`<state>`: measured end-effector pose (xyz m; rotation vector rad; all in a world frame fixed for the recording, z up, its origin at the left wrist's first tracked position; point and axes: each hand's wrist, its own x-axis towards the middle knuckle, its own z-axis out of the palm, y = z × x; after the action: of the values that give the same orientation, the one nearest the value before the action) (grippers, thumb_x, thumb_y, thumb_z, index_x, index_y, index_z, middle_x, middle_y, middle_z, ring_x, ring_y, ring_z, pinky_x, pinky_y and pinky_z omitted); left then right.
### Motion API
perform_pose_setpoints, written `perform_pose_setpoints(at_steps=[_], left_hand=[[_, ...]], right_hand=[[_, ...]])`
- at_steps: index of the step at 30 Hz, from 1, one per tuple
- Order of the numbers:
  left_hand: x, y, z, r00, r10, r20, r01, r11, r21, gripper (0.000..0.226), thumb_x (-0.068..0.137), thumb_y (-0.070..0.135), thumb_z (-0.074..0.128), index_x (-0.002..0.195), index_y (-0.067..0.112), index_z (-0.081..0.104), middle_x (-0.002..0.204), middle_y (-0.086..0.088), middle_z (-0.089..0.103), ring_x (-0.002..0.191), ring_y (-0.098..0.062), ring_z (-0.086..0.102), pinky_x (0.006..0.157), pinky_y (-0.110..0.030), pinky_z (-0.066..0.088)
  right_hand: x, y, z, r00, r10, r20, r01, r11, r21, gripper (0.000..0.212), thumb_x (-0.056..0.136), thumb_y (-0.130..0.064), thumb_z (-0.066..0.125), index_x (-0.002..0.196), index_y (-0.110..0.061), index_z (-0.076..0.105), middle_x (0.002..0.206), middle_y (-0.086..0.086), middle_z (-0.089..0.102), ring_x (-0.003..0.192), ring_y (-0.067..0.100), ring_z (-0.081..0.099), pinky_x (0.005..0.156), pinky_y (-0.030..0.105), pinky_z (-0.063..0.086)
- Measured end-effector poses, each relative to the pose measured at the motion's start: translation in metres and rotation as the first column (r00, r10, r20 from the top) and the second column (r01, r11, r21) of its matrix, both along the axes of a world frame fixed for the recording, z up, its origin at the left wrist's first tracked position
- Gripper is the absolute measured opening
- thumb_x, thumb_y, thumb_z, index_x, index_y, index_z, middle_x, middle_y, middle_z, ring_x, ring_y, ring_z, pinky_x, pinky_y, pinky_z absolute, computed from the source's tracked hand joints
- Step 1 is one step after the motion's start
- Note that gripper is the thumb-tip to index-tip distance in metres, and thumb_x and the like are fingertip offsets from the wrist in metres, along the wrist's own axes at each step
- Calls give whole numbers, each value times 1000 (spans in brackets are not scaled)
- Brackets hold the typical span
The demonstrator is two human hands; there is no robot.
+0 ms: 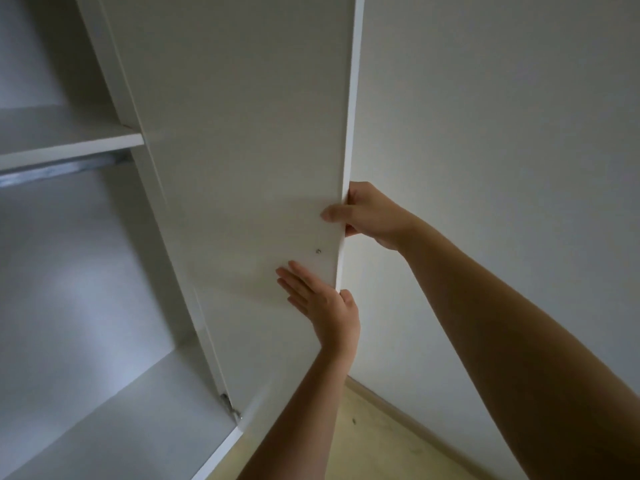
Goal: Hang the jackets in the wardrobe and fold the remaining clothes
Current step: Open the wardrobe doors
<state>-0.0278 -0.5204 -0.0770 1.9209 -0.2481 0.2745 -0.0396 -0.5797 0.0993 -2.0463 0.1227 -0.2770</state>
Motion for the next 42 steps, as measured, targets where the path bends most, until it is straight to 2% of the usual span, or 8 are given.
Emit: perform_pose_setpoints(at_steps=[10, 16, 20, 27, 30, 33, 37, 42], left_hand=[[7, -14, -3, 999, 28, 27, -28, 1000, -4, 106, 75, 1, 65, 148, 4, -12, 156, -21, -14, 145, -37, -6, 116, -47, 8], [2, 3, -12, 989, 11, 147, -19, 998, 52, 101, 77, 6, 65, 148, -3, -6, 155, -28, -4, 144, -43, 4, 116, -50, 18], [-30, 4, -6, 963, -57, 262, 54, 998, 21, 92, 83, 20, 59, 151, 4, -1, 159, -16, -5, 147, -32, 1, 115, -52, 22], [-156, -40, -9, 867, -384, 318, 392, 919, 42, 80, 87, 10, 57, 151, 10, 11, 160, -8, 5, 148, -21, 1, 114, -51, 26], [-228, -75, -19, 769, -596, 233, 585, 802, 119, 66, 88, 8, 57, 147, 14, 27, 155, -4, 27, 147, -19, 12, 114, -48, 29], [-315, -113, -29, 586, -795, 159, 775, 606, 176, 45, 87, 18, 50, 132, 13, 50, 139, -1, 49, 138, -12, 30, 113, -40, 31], [-442, -158, -39, 291, -954, 69, 929, 299, 220, 39, 85, 20, 49, 122, 13, 58, 129, 1, 54, 127, -6, 39, 105, -8, 19], [-576, -200, -47, -37, -999, -1, 972, -36, 234, 35, 82, 17, 51, 115, 15, 62, 121, 10, 53, 120, -6, 46, 101, 0, 21]], right_hand=[[5, -15, 0, 998, 60, 19, -60, 998, 25, 18, 88, 0, 59, 105, -6, 64, 108, 15, 69, 97, 27, 68, 84, 39, 56], [-18, -1, -32, 985, 7, 171, -23, 996, 89, 20, 93, -10, 58, 112, -7, 63, 102, 15, 70, 93, 29, 67, 83, 45, 56], [-82, -25, -64, 929, -265, 257, 200, 947, 252, 33, 96, -12, 55, 128, -15, 56, 115, 2, 69, 105, 14, 67, 90, 34, 55], [-256, -78, -138, 769, -609, 195, 570, 790, 225, 26, 95, -8, 53, 113, -25, 61, 108, -5, 70, 101, 8, 66, 87, 31, 54], [-352, -95, -170, 648, -744, 160, 710, 667, 227, 29, 94, -6, 54, 105, -31, 62, 104, -6, 71, 98, 8, 66, 84, 30, 54], [-460, -115, -191, 510, -853, 112, 809, 520, 275, 32, 94, 0, 52, 98, -29, 65, 99, -5, 72, 91, 10, 67, 78, 29, 51], [-601, -129, -201, 281, -958, 55, 918, 285, 274, 30, 94, -2, 50, 95, -27, 67, 97, -5, 72, 89, 10, 67, 79, 35, 53], [-736, -136, -213, 33, -999, 16, 973, 36, 227, 29, 94, -4, 50, 91, -26, 69, 94, -4, 72, 88, 13, 67, 82, 38, 54]])
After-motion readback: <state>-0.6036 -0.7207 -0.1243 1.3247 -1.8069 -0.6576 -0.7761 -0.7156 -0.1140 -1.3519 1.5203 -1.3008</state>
